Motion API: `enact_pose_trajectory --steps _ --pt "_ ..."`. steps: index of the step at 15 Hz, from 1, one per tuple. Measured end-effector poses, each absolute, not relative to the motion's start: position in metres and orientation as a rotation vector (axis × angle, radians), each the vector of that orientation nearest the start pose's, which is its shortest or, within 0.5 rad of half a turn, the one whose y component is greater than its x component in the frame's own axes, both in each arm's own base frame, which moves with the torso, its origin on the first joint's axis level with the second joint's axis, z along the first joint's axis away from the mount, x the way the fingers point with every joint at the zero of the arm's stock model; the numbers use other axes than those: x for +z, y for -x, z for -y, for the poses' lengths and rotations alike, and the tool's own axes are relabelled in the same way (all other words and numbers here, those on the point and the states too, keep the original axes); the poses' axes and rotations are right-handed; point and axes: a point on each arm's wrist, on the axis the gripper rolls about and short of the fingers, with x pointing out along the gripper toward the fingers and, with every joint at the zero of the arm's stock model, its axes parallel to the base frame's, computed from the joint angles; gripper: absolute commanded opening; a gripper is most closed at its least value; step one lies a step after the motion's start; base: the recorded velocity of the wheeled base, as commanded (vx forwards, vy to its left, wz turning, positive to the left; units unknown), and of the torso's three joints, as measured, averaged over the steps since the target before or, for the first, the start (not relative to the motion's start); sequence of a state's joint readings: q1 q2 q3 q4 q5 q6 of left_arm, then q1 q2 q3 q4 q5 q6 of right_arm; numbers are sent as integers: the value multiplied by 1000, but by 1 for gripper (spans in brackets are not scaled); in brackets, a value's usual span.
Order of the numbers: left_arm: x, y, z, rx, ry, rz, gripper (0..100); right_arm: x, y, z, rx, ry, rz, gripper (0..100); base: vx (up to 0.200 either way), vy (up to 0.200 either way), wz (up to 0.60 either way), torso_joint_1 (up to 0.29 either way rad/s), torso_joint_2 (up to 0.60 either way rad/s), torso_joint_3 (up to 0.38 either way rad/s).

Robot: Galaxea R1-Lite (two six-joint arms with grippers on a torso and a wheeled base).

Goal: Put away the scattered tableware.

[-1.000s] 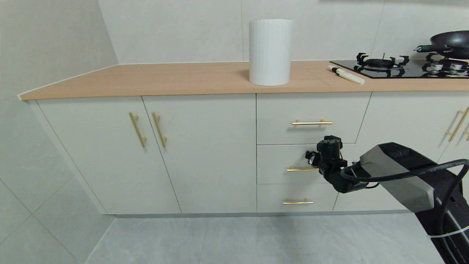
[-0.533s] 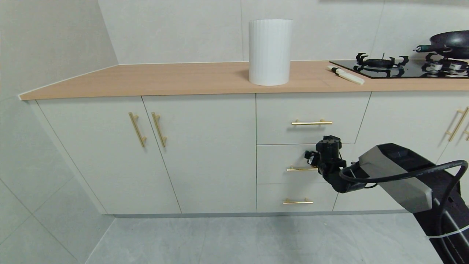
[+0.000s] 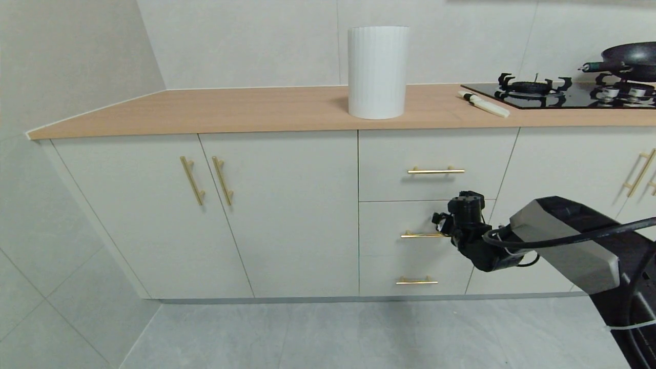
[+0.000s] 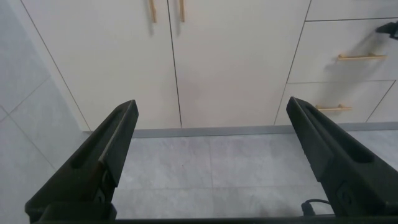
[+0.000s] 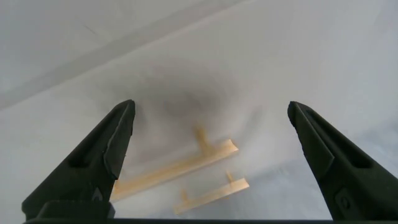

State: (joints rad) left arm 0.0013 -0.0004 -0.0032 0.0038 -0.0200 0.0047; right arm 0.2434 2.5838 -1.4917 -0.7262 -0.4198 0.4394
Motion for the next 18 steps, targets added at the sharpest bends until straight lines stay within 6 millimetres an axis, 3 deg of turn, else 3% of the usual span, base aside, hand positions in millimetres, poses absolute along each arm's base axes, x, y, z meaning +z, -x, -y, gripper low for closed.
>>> enact_pose_trajectory --steps 2,6,8,11,14,18 --pt "76 23 0 -19 -5 -1 100 23 -452 -111 -230 -300 -352 100 0 0 0 0 0 0" --pt "76 23 0 -19 -5 0 100 115 -374 -96 -189 -309 -293 100 0 0 0 0 0 0" --pt "76 23 0 -19 -4 -1 100 164 -322 -83 -177 -307 -207 100 0 0 0 0 0 0" --pt "76 23 0 -18 -5 -1 100 212 -237 -58 -165 -257 -74 100 0 0 0 0 0 0" --pt "76 23 0 -18 -4 -1 100 235 -153 -30 -181 -171 65 100 0 0 0 0 0 0" --pt "76 23 0 -19 -5 -1 100 229 -63 -2 -248 -86 137 100 0 0 0 0 0 0"
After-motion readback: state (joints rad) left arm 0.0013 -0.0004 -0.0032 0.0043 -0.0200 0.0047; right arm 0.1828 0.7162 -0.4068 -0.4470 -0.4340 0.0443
